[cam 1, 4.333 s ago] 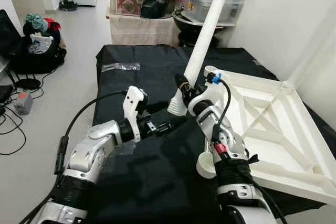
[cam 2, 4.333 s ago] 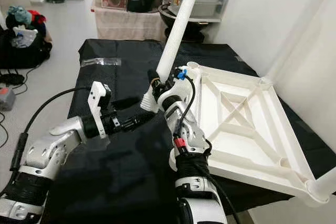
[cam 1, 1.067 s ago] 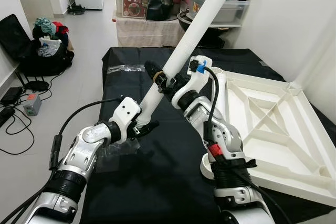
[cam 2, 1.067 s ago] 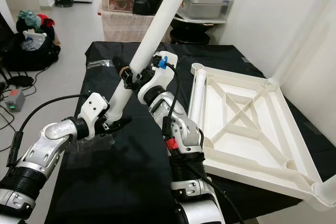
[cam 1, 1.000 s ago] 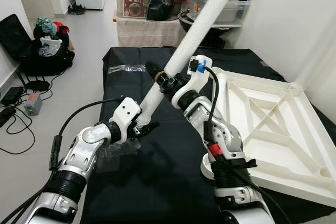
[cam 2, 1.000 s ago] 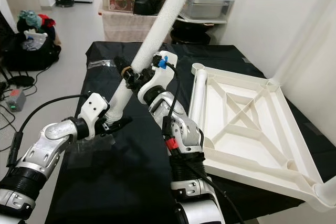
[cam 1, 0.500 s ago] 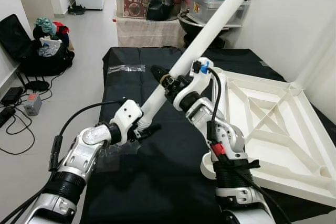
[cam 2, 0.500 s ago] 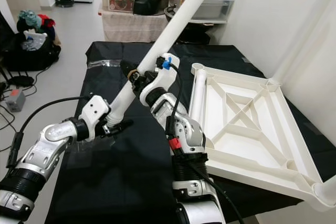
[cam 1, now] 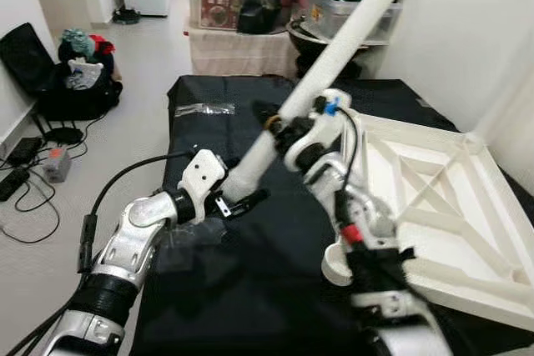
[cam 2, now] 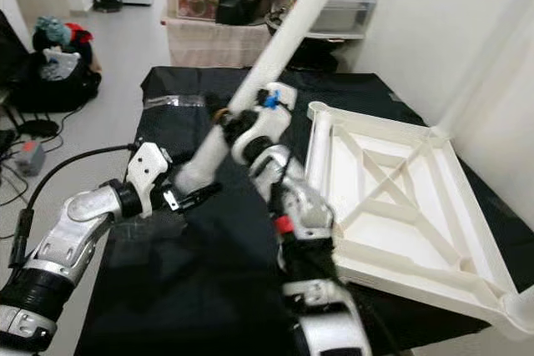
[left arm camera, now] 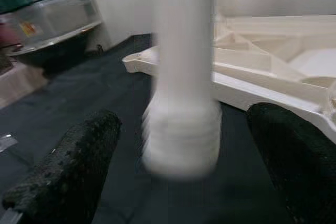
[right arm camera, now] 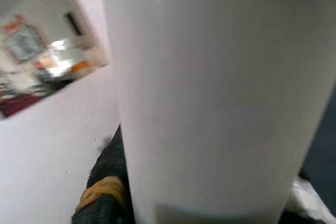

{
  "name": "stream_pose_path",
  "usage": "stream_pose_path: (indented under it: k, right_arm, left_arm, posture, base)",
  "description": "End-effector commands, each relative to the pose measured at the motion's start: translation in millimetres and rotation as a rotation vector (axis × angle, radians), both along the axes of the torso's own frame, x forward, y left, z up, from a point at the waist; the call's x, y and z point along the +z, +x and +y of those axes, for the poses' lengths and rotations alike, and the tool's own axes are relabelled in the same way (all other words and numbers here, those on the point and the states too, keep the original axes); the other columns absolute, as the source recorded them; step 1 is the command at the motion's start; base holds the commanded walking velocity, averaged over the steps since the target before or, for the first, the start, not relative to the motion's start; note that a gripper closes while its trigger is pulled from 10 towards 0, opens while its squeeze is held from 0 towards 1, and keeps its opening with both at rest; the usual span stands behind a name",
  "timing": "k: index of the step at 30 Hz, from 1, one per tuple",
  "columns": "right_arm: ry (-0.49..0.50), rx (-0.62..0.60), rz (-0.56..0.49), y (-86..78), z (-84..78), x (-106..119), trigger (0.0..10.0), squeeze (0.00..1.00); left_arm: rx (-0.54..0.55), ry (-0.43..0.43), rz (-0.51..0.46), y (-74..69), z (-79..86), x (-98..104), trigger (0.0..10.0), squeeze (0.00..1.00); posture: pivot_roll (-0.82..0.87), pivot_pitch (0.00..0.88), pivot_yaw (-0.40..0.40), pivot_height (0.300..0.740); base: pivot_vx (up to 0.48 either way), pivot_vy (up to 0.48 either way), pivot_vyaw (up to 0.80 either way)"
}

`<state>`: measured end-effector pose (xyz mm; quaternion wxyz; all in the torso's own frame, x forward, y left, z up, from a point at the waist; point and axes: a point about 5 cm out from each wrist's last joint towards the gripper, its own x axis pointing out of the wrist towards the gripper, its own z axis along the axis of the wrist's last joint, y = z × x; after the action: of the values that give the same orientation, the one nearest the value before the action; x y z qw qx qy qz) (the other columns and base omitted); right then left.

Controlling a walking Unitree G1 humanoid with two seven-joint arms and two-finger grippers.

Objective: Building children table

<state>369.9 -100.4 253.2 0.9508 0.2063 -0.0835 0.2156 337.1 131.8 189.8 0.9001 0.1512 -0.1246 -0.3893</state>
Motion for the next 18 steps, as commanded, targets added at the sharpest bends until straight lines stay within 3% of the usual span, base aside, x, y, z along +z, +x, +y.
stream_pose_path:
  k: [1,2,3,4,5,6,7,9,12,17,18]
  right_arm:
    - [-0.021,-0.074,-0.046,4.4,-17.8,10,0.0,0.00]
    - [-0.021,-0.074,-0.046,4.4,-17.8,10,0.0,0.00]
    - [-0.083,-0.161,-0.050,7.5,-44.3,12,0.0,0.00]
    - [-0.083,-0.161,-0.050,7.5,-44.3,12,0.0,0.00]
    - [-0.120,-0.209,-0.049,8.0,-57.7,11,0.0,0.00]
    - [-0.144,-0.252,-0.045,8.1,-72.0,11,0.0,0.00]
    - [-0.144,-0.252,-0.045,8.1,-72.0,11,0.0,0.00]
    - [-0.165,-0.309,-0.045,6.2,-93.0,12,0.0,0.00]
    - [-0.177,-0.340,-0.056,1.5,-109.9,16,0.0,0.00]
    - [-0.205,-0.299,-0.066,-7.7,-114.7,15,0.0,0.00]
    - [-0.265,-0.197,-0.095,-19.3,-104.6,10,0.0,0.00]
  left_arm:
    - [0.013,-0.034,0.011,-0.6,0.6,1,10.0,1.00]
    - [0.013,-0.034,0.011,-0.6,0.6,1,10.0,1.00]
    - [0.035,-0.073,0.006,-1.6,3.9,2,10.0,1.00]
    - [0.035,-0.073,0.006,-1.6,3.9,2,10.0,1.00]
    - [0.036,-0.092,0.005,-2.8,4.8,3,10.0,0.00]
    - [0.032,-0.099,0.007,-4.3,5.2,3,10.0,0.00]
    - [0.032,-0.099,0.007,-4.3,5.2,3,10.0,0.00]
    - [0.027,-0.102,0.015,-6.5,7.1,1,10.0,0.00]
    - [0.035,-0.105,0.036,-7.6,11.0,-1,10.0,0.00]
    - [0.070,-0.108,0.056,-6.2,16.6,-5,10.0,0.00]
    - [0.088,-0.112,0.063,-5.8,18.6,-6,10.0,0.00]
  posture:
    - [0.05,0.000,-0.077,0.740]
    - [0.05,0.000,-0.077,0.740]
    - [0.05,0.000,-0.075,0.740]
    - [0.05,0.000,-0.075,0.740]
    - [0.05,0.000,-0.076,0.740]
    - [0.05,0.000,-0.076,0.740]
    - [0.05,0.000,-0.076,0.740]
    - [0.05,0.000,-0.070,0.740]
    - [0.05,0.000,-0.066,0.740]
    - [0.04,0.000,-0.062,0.740]
    - [0.04,0.000,-0.062,0.740]
  base:
    - [0.000,0.000,0.00]
    - [0.000,0.000,0.00]
    - [0.000,0.000,0.00]
    - [0.000,0.000,0.00]
    - [0.000,0.000,0.00]
    - [0.000,0.000,0.00]
    - [0.000,0.000,0.00]
    - [0.000,0.000,0.00]
    - [0.000,0.000,0.00]
    - [0.000,0.000,0.00]
    - [0.000,0.000,0.00]
